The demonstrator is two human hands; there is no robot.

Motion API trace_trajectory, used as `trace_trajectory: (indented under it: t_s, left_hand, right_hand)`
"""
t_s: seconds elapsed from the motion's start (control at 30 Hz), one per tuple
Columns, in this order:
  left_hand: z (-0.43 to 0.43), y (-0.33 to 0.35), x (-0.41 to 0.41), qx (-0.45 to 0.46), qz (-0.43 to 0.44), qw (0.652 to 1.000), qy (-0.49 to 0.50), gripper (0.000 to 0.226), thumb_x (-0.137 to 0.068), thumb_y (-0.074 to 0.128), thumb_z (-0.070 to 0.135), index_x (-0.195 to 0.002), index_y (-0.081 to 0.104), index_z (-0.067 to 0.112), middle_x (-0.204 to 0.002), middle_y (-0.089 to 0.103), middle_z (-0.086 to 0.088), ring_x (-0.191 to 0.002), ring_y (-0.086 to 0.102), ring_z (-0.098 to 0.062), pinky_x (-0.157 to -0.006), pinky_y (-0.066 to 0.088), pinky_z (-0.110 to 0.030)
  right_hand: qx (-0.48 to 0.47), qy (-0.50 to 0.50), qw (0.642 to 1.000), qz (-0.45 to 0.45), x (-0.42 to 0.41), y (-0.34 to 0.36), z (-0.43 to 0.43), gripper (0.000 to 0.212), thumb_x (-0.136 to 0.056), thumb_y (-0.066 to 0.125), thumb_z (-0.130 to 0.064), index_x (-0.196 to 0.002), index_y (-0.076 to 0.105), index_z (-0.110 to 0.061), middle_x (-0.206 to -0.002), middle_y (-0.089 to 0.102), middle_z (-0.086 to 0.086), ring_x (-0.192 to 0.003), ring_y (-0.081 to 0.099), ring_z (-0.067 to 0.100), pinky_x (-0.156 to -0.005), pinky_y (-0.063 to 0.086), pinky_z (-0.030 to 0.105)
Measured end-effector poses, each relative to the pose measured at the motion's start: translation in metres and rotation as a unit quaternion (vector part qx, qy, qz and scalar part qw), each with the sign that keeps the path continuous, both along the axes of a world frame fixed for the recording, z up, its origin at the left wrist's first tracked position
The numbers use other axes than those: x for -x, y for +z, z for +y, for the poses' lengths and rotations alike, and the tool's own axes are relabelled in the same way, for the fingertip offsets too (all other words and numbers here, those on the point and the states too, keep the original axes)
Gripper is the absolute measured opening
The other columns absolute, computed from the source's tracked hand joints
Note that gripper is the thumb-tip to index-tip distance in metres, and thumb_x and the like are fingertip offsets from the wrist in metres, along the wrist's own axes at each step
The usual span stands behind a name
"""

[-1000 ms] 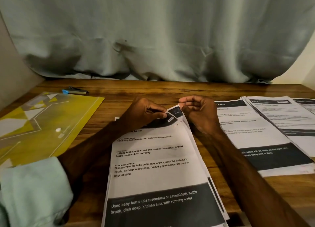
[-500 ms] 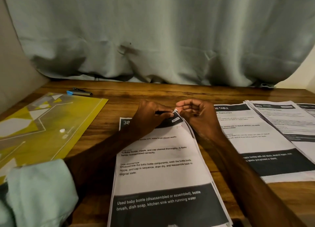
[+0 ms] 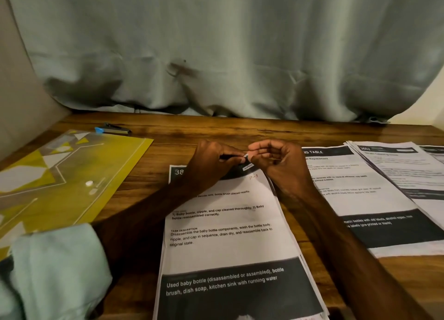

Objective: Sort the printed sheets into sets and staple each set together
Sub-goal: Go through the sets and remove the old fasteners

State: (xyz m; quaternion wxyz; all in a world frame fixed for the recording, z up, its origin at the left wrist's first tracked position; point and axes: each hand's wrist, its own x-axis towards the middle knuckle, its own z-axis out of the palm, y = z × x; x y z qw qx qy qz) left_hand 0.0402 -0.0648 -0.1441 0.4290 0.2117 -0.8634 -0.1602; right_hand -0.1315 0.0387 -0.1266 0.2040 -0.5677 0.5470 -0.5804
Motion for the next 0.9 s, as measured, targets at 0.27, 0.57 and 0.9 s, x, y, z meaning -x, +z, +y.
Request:
trace_trajectory:
  t_s: [0.27,0.57,0.9]
  left_hand:
    - [0.002,0.004,0.0,0.03,-0.012,0.999,0.006,0.018,-0.087,0.08,0.018,-0.105,0.081,0.013,-0.101,0.079,0.002,-0.086,0.074,-0.007,-0.081,0.06,-0.031]
    - [0.01,0.005,0.003,0.021,-0.005,0.997,0.079,0.017,-0.091,0.077,0.025,-0.102,0.08,0.012,-0.083,0.076,0.002,-0.071,0.061,-0.005,-0.079,0.041,-0.027]
    - [0.007,0.009,0.001,0.061,-0.033,0.997,0.04,0.022,-0.092,0.073,0.026,-0.112,0.078,0.02,-0.097,0.079,0.002,-0.076,0.073,-0.014,-0.064,0.056,-0.038]
  right_hand:
    - [0.009,-0.004,1.0,0.012,0.0,0.001,-0.001,0.019,-0.084,0.078,0.002,-0.102,0.076,-0.005,-0.089,0.078,0.006,-0.084,0.076,0.019,-0.084,0.062,0.033]
    - [0.034,-0.039,0.999,-0.002,-0.001,-0.004,-0.003,0.016,-0.08,0.082,0.002,-0.09,0.079,-0.01,-0.085,0.079,0.002,-0.082,0.077,0.02,-0.084,0.062,0.039]
    - [0.065,-0.038,0.997,0.024,-0.003,0.001,0.002,0.011,-0.081,0.082,0.001,-0.09,0.079,-0.004,-0.085,0.079,0.001,-0.08,0.076,0.013,-0.079,0.06,0.024]
